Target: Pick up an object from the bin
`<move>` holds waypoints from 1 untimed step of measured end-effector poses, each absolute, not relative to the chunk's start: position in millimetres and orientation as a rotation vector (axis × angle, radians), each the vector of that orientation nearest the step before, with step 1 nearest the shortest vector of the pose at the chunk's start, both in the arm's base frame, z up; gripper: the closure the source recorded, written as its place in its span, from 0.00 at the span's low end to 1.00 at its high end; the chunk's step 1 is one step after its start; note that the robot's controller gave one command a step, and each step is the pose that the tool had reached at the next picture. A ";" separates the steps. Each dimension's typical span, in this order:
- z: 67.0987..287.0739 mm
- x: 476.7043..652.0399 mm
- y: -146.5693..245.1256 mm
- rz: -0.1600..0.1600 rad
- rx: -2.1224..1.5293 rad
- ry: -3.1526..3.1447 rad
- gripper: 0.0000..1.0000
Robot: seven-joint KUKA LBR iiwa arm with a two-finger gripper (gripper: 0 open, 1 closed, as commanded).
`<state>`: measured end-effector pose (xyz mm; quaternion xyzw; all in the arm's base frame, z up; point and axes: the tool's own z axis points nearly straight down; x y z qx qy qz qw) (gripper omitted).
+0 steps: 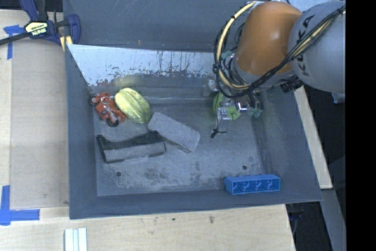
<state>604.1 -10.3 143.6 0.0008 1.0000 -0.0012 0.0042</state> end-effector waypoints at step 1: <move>110.0 584.4 20.5 0.004 -0.196 3.127 0.00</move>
Offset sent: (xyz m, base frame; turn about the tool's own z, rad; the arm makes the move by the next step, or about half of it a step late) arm 0.0034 0.0519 -0.0542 0.0858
